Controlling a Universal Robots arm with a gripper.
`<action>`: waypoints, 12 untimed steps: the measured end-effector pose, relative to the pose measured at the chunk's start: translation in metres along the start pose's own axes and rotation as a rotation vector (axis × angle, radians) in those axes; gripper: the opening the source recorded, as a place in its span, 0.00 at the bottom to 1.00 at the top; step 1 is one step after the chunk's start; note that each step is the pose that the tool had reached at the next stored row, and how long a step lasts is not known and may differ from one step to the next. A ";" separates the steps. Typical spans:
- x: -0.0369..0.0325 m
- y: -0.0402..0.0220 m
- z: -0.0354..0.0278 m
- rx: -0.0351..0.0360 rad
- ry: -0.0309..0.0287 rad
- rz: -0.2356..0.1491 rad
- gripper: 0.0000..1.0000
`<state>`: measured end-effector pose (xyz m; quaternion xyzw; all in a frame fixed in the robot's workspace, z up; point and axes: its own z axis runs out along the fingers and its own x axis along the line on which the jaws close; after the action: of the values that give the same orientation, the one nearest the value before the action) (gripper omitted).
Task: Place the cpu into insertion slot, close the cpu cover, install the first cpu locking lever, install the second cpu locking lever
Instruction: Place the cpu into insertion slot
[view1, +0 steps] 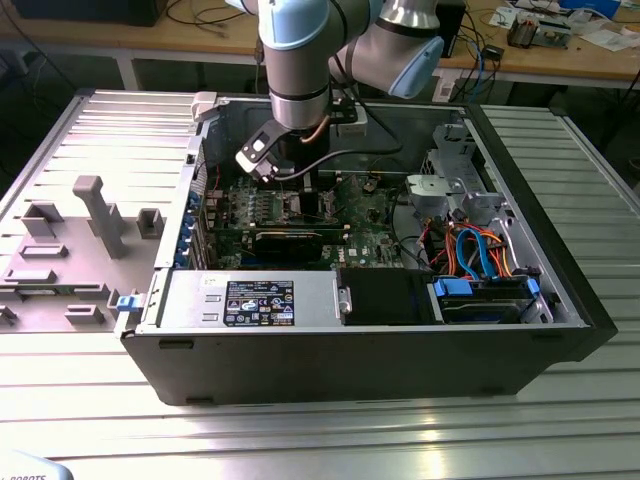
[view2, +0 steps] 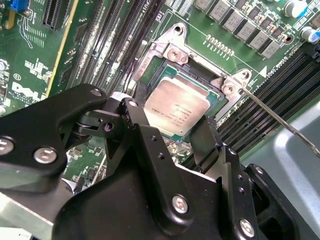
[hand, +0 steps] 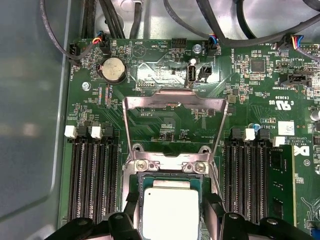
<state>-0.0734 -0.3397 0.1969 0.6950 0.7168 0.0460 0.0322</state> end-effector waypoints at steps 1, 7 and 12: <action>-0.0001 -0.0001 -0.0001 0.0001 -0.0003 0.000 0.60; -0.0001 -0.0004 -0.0002 0.0000 0.0087 0.004 0.54; 0.0000 0.0003 0.0005 -0.0012 0.0085 0.036 0.61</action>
<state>-0.0731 -0.3397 0.1965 0.7077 0.7042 0.0500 0.0287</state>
